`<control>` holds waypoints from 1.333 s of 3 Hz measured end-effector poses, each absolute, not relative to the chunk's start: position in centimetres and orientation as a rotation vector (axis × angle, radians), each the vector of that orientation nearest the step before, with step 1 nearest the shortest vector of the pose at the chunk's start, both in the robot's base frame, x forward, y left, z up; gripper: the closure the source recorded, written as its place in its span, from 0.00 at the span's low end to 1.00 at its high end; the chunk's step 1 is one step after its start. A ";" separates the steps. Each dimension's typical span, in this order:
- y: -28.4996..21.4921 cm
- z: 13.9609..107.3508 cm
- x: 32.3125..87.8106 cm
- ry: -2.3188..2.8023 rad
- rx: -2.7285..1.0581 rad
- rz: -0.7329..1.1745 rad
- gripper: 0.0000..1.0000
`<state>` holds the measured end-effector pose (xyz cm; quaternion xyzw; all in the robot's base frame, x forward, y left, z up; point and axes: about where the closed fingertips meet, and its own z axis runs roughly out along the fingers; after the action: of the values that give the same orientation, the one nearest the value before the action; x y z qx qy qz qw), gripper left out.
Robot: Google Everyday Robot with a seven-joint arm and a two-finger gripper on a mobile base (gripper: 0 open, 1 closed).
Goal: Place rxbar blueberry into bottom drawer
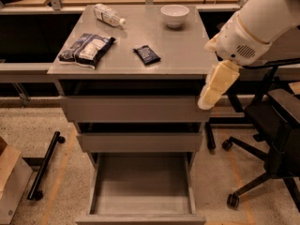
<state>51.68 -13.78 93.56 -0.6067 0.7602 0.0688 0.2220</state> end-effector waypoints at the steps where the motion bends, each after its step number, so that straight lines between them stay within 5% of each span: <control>1: -13.5 93.3 52.0 2.097 -1.670 0.205 0.00; 4: -9.2 91.8 60.8 2.065 -1.407 0.294 0.00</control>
Offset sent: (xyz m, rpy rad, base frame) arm 0.0154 0.0166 -0.0238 0.1251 0.0229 -0.0968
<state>60.84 -9.21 91.77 -0.5323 0.7808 0.1112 0.3077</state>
